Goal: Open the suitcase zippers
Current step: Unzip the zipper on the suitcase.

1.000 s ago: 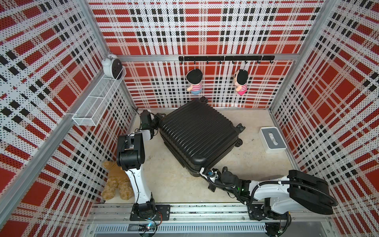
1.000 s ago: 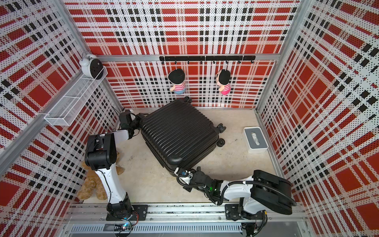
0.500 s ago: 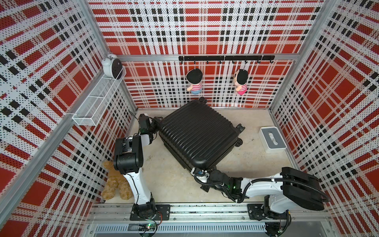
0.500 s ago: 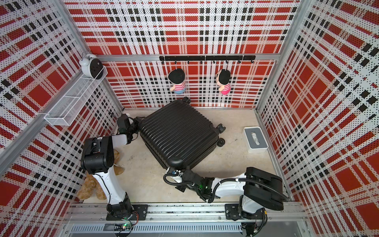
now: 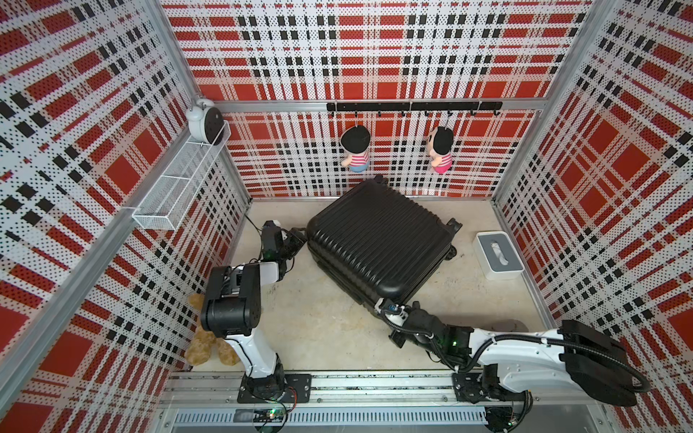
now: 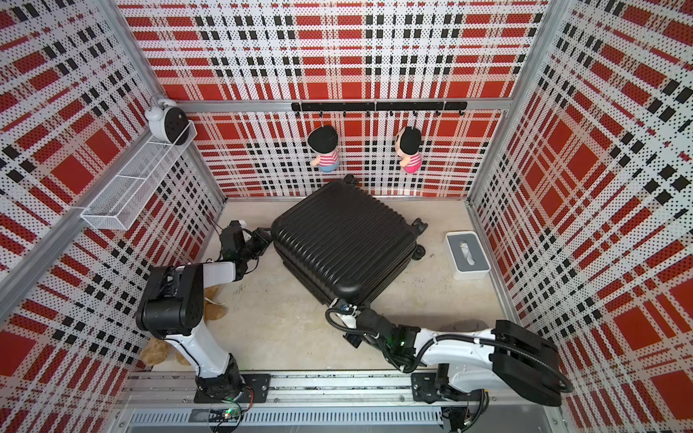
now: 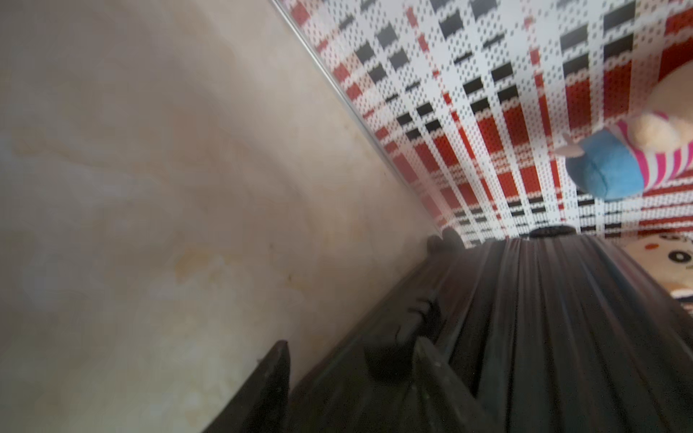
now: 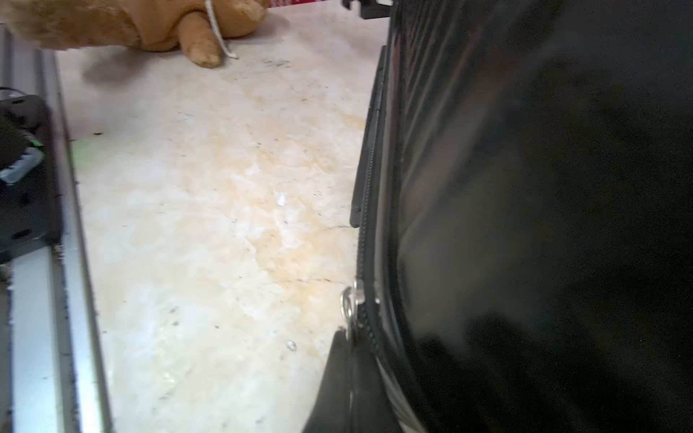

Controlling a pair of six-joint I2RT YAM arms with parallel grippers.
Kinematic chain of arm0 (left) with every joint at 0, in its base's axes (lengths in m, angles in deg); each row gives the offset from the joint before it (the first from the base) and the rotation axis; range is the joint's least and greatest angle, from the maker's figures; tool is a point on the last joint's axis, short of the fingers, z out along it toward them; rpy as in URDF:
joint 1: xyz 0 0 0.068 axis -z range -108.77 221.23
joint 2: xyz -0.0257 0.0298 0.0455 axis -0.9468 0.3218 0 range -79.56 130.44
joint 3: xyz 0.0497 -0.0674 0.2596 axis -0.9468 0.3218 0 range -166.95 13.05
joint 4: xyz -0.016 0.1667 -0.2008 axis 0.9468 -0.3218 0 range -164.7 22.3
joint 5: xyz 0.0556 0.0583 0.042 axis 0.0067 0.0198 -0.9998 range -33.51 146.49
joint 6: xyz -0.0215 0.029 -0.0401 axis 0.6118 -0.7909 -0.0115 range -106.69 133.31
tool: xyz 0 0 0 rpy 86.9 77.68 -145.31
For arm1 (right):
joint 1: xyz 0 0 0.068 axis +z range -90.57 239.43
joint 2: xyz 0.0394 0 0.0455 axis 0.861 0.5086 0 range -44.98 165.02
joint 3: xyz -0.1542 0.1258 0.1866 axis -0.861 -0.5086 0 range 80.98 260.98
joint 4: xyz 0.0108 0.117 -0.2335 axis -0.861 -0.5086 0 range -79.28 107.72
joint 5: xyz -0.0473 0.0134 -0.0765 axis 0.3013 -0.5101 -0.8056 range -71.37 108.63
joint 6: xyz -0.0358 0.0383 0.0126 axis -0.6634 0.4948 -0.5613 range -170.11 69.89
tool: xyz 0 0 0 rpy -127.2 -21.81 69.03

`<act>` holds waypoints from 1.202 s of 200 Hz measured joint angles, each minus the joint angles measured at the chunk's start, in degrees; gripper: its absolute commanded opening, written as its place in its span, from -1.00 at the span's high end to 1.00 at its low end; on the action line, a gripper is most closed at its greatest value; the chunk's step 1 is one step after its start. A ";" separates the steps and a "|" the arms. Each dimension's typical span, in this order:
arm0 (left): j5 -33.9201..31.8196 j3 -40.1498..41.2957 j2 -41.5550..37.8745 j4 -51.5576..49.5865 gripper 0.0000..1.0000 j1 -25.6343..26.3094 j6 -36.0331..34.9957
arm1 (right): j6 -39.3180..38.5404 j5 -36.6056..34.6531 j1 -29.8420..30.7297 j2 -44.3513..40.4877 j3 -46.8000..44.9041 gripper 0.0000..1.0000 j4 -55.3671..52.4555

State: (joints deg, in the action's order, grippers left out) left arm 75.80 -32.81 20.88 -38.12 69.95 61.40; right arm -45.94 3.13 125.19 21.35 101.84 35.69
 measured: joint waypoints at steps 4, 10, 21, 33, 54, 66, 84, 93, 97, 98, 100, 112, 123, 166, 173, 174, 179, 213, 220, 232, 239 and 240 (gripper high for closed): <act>0.04 0.50 -0.50 0.04 -0.10 0.61 -0.22 | 0.33 -0.39 -0.68 -1.14 -0.63 1.00 -0.57; 0.15 1.51 -1.40 0.02 -0.10 1.57 -0.44 | 0.66 -0.85 -1.66 -2.71 -1.49 1.00 -1.20; 0.07 3.63 -2.97 0.50 -0.10 3.37 -0.55 | 1.20 -1.79 -3.45 -5.44 -2.89 1.00 -2.29; 0.02 5.46 -4.68 0.87 -0.12 4.63 -0.57 | 1.64 -2.38 -5.11 -8.15 -4.35 1.00 -3.37; -0.28 9.33 -8.28 1.07 -0.21 5.79 -0.28 | 2.25 -2.58 -6.80 -10.93 -5.66 1.00 -4.39; -0.33 11.45 -10.23 0.96 -0.30 6.14 0.02 | 2.58 -2.56 -7.13 -11.06 -5.73 1.00 -4.42; -0.11 14.93 -13.25 0.07 -0.37 6.86 0.59 | 2.82 -2.36 -7.15 -10.32 -5.60 1.00 -3.91; 0.00 16.48 -14.53 -0.74 -0.37 7.23 0.83 | 2.99 -2.14 -7.19 -9.57 -5.49 1.00 -3.26; 0.09 17.09 -14.97 -0.96 -0.35 7.37 0.94 | 3.04 -2.05 -7.19 -9.18 -5.46 1.00 -2.82; 0.09 17.20 -15.06 -1.03 -0.35 7.39 0.96 | 3.04 -2.05 -7.19 -9.11 -5.46 1.00 -2.75; 0.13 17.53 -15.32 -1.16 -0.35 7.48 1.05 | 3.06 -1.99 -7.19 -8.94 -5.46 1.00 -2.56; 0.28 19.04 -16.39 -1.81 -0.31 8.04 1.55 | 3.23 -1.68 -7.30 -8.02 -5.44 1.00 -1.42; 0.33 20.11 -16.96 -1.84 -0.27 8.87 2.49 | 3.34 -1.49 -7.34 -7.28 -5.40 1.00 -0.55; 4.02 23.08 -15.82 6.60 -0.24 14.51 8.33 | 3.43 -1.25 -7.39 -6.38 -5.38 1.00 0.74; 4.81 23.67 -15.04 8.92 -0.24 14.73 9.33 | 3.43 -1.25 -7.39 -6.38 -5.38 1.00 0.74; 4.87 23.71 -14.93 9.09 -0.24 14.75 9.42 | 3.43 -1.25 -7.39 -6.38 -5.38 1.00 0.74; 5.35 24.00 -14.19 10.62 -0.23 14.78 10.05 | 3.43 -1.25 -7.39 -6.38 -5.38 1.00 0.74; 7.43 24.90 -7.89 19.78 -0.12 14.75 13.55 | 3.34 -1.20 -7.41 -6.16 -5.16 1.00 0.72; 7.91 25.05 -6.34 21.99 -0.10 14.78 14.32 | 3.32 -1.18 -7.39 -6.16 -5.14 1.00 0.72; 8.68 25.44 -3.74 26.27 -0.08 14.78 15.74 | 3.23 -1.14 -7.41 -6.16 -5.03 1.00 0.57; 9.11 25.70 -2.16 29.31 -0.05 14.78 16.65 | 3.21 -1.11 -7.41 -6.16 -4.96 1.00 0.46; 9.16 25.73 -1.99 29.62 -0.05 14.78 16.85 | 3.21 -1.09 -7.41 -6.16 -4.96 1.00 0.46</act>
State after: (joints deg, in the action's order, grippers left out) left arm 84.96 -7.09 18.90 -8.50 84.73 78.25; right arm -42.73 2.03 117.78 15.19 96.88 36.15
